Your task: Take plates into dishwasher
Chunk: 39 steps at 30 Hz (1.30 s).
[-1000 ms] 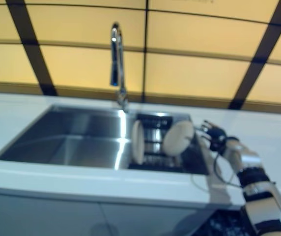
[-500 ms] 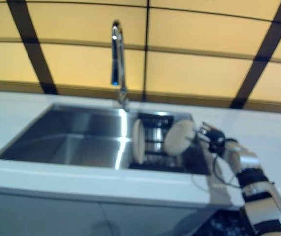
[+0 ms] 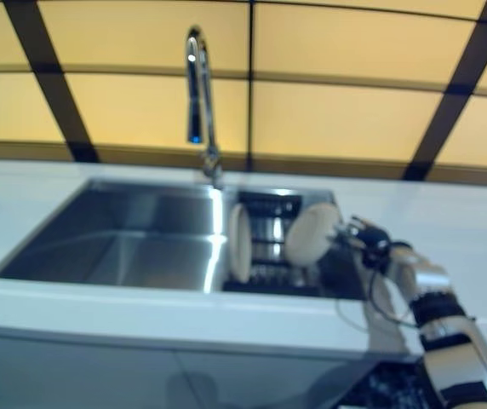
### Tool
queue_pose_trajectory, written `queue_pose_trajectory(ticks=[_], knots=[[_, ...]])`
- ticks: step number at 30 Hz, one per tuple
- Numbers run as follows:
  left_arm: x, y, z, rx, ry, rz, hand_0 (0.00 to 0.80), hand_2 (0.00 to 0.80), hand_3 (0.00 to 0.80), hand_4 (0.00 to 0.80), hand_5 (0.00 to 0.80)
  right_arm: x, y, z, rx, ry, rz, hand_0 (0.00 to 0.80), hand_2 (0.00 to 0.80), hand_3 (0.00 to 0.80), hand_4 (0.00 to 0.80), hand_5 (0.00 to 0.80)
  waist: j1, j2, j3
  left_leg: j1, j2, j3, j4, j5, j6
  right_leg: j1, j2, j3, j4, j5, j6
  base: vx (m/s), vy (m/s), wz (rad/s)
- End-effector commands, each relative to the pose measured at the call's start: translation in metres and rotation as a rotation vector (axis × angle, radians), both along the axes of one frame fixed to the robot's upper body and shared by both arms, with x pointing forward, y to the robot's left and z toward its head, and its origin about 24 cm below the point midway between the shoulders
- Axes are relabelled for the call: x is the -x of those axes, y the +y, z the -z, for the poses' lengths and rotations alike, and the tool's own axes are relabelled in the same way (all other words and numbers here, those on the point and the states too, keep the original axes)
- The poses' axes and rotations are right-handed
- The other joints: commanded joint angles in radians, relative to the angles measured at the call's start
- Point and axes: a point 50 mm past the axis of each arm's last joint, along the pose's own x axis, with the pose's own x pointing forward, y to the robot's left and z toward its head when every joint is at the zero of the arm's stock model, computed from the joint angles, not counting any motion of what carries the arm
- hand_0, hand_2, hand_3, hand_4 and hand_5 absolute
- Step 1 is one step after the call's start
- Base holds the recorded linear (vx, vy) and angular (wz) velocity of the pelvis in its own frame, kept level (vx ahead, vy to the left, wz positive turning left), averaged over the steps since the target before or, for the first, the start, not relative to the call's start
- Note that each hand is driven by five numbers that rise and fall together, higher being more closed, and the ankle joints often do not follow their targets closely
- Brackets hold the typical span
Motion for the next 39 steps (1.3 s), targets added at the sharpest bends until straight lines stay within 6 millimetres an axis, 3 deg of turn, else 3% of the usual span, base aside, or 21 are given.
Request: queue_pose_trajectory(ticks=[1, 17, 39], knots=[[-0.013, 0.005, -0.003, -0.018, 0.001, 0.059, 0.000, 0.000, 0.000, 0.000, 0.000, -0.008, 0.003, -0.016, 0.018, -0.033, -0.015, 0.000, 0.000, 0.000, 0.000, 0.000, 0.034, -0.031, 0.026, -0.010, -0.034, 0.018, -0.002, -0.019, 0.017, 0.008, -0.050, -0.011, 0.009, 0.012, 0.056, 0.000, 0.000, 0.00], [-0.012, 0.000, -0.001, -0.006, -0.001, 0.052, 0.000, 0.000, 0.000, 0.000, 0.000, -0.011, 0.011, -0.016, 0.002, -0.029, -0.044, 0.000, 0.000, 0.000, 0.000, 0.000, 0.041, -0.027, 0.029, -0.015, -0.032, 0.011, -0.002, -0.015, 0.011, 0.011, -0.048, -0.015, 0.004, 0.009, 0.053, 0.000, 0.000, 0.00], [-0.010, -0.002, 0.000, -0.006, 0.004, 0.044, 0.000, 0.000, 0.000, 0.000, 0.000, -0.021, 0.028, -0.035, 0.003, -0.070, -0.074, 0.000, 0.000, 0.000, 0.000, 0.000, 0.063, -0.038, 0.014, -0.011, -0.032, -0.001, -0.002, -0.011, 0.007, 0.027, -0.049, -0.034, 0.002, 0.006, 0.050, 0.000, 0.004, 0.04]])
